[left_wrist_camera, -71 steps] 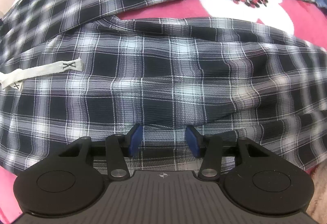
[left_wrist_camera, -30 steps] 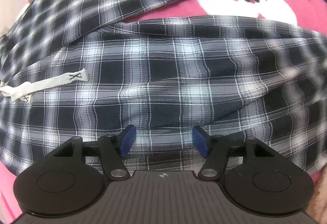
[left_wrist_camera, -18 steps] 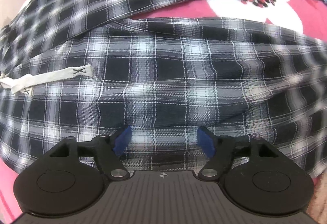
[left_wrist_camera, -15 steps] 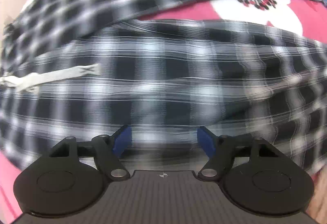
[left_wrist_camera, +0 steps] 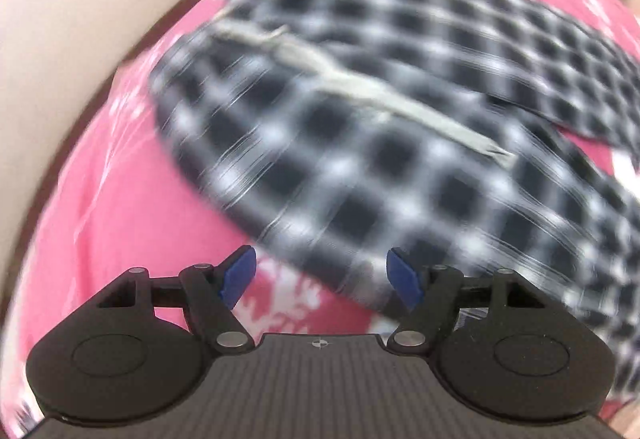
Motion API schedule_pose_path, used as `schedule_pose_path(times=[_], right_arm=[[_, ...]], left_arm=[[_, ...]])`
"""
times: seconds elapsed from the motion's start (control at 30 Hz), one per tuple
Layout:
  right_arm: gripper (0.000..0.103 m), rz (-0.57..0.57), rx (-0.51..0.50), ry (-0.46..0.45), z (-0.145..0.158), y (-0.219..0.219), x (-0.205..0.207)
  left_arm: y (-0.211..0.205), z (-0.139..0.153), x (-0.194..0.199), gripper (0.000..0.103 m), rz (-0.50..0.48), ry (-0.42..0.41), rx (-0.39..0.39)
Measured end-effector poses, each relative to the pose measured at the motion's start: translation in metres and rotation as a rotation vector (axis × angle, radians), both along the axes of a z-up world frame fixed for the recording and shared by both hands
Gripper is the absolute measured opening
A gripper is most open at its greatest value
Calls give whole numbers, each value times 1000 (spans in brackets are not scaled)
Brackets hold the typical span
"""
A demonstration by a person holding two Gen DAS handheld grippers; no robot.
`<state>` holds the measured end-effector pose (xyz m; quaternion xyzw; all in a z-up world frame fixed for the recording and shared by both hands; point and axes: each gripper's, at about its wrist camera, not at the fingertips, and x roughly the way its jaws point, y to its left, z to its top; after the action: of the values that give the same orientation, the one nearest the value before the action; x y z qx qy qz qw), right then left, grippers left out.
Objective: Fold clothes
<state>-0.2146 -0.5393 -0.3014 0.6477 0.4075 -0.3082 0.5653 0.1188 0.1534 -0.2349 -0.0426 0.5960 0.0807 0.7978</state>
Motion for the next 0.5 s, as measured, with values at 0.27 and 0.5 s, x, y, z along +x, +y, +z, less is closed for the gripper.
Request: schedule_pose_path(times=[0.27,0.5], right_arm=[[40,-115,122,-17,-31,25,15],[19,-132,97,-19,-29,32,30]], left_arm=[[45,-9,-23,73,192,-20,-110],[82,-18,-35,72,394,-106,-229]])
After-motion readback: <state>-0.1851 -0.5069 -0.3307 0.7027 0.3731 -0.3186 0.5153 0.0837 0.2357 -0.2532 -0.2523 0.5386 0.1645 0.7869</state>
